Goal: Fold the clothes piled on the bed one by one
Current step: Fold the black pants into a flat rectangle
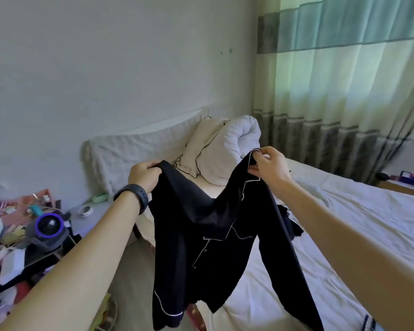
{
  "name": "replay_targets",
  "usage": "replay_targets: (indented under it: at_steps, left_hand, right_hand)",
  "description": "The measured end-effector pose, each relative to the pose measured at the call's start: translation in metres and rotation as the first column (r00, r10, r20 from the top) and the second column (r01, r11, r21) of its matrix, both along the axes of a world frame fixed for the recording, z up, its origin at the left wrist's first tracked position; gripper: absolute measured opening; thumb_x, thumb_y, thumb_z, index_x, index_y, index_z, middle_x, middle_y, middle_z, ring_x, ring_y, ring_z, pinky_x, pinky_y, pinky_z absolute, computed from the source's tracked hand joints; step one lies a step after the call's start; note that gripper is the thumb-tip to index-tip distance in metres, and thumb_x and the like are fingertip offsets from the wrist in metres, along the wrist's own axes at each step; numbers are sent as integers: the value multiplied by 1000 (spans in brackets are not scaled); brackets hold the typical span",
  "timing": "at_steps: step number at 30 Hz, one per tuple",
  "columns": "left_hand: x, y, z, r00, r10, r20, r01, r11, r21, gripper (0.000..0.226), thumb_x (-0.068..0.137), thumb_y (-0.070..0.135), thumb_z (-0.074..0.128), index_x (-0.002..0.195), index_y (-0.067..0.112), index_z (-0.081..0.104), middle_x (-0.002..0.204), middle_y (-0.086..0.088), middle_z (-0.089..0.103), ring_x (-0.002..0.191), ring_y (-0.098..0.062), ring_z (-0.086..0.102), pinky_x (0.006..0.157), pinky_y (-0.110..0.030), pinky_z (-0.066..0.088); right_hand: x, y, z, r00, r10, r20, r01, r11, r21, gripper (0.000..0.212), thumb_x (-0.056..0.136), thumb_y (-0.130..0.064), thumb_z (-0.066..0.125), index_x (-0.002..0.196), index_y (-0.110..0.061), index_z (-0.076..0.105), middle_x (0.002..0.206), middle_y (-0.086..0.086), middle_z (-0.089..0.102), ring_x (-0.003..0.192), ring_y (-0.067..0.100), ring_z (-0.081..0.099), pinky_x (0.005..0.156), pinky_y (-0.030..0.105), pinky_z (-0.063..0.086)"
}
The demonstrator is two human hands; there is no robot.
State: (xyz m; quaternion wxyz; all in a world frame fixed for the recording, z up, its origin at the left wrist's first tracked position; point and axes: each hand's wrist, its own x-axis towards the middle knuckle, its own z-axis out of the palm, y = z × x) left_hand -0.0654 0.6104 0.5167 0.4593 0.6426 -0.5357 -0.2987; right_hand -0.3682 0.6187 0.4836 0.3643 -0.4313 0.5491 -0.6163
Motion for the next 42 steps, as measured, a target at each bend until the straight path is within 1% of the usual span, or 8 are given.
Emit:
replay_targets:
  at_steps: [6, 10, 15, 18, 26, 32, 35, 42]
  left_hand:
    - [-42, -93, 30, 952, -307, -3, 307, 952, 21, 25, 100, 37, 48, 79, 24, 53, 96, -5, 59, 96, -23, 54, 82, -37, 46]
    - [-85, -142, 38, 781, -589, 205, 599, 800, 18, 64, 76, 69, 69, 125, 31, 52, 112, 14, 59, 101, -8, 58, 80, -24, 45]
    - [-109, -213, 22, 694, -355, 627, 528, 842, -108, 16, 92, 41, 60, 86, 30, 49, 75, 10, 61, 70, -17, 60, 64, -33, 51]
    - [-101, -259, 13, 754, -275, 596, 461, 868, -182, 27, 92, 28, 52, 66, 27, 44, 51, 7, 51, 50, -21, 50, 50, -30, 41]
    - [-81, -355, -45, 569, -295, 767, 534, 843, -72, 20, 91, 30, 50, 73, 20, 49, 63, 2, 54, 56, -21, 52, 49, -27, 31]
    - [-52, -427, -58, 745, -648, 160, 616, 760, 209, 18, 75, 32, 54, 63, 18, 54, 47, 6, 56, 47, -15, 58, 51, -24, 39]
    - [-21, -467, -61, 632, -662, -403, 767, 457, 451, 11, 86, 12, 64, 79, 19, 69, 64, -2, 70, 65, -23, 74, 60, -32, 57]
    - [8, -508, -77, 406, -545, -734, 913, 219, 343, 4, 90, 18, 70, 93, 17, 69, 89, -5, 69, 83, -19, 69, 73, -34, 56]
  right_hand:
    - [23, -66, 68, 984, 48, 173, -18, 985, -170, 14, 100, -11, 58, 88, -12, 65, 70, -2, 64, 73, 17, 76, 70, 27, 61]
    - [32, -121, 99, 956, 148, 254, -84, 966, -244, 13, 101, -8, 59, 89, -10, 64, 79, 6, 65, 77, 25, 75, 82, 36, 62]
    - [35, -181, 109, 961, 107, 254, -46, 970, -237, 11, 100, -7, 60, 90, -7, 64, 85, 10, 71, 79, 26, 76, 77, 32, 62]
    - [24, -203, 101, 990, 36, 133, -7, 978, -208, 14, 100, -10, 60, 88, -10, 65, 80, 2, 75, 83, 23, 77, 70, 23, 59]
    - [-2, -232, 76, 970, -241, -20, 237, 964, -124, 14, 99, -17, 61, 87, -14, 66, 75, -6, 77, 79, 15, 78, 58, 17, 55]
    - [5, -259, 35, 842, -488, -230, 499, 866, -12, 11, 97, -26, 63, 88, -19, 66, 75, -4, 76, 75, 15, 76, 71, 32, 60]
    - [22, -266, 9, 725, -569, -388, 638, 767, 67, 12, 97, -32, 63, 87, -27, 66, 78, -4, 75, 75, 18, 72, 78, 36, 57]
    - [75, -293, -3, 661, -609, -439, 712, 694, 109, 22, 98, -32, 62, 79, -22, 67, 62, -8, 66, 50, 0, 52, 56, 24, 40]
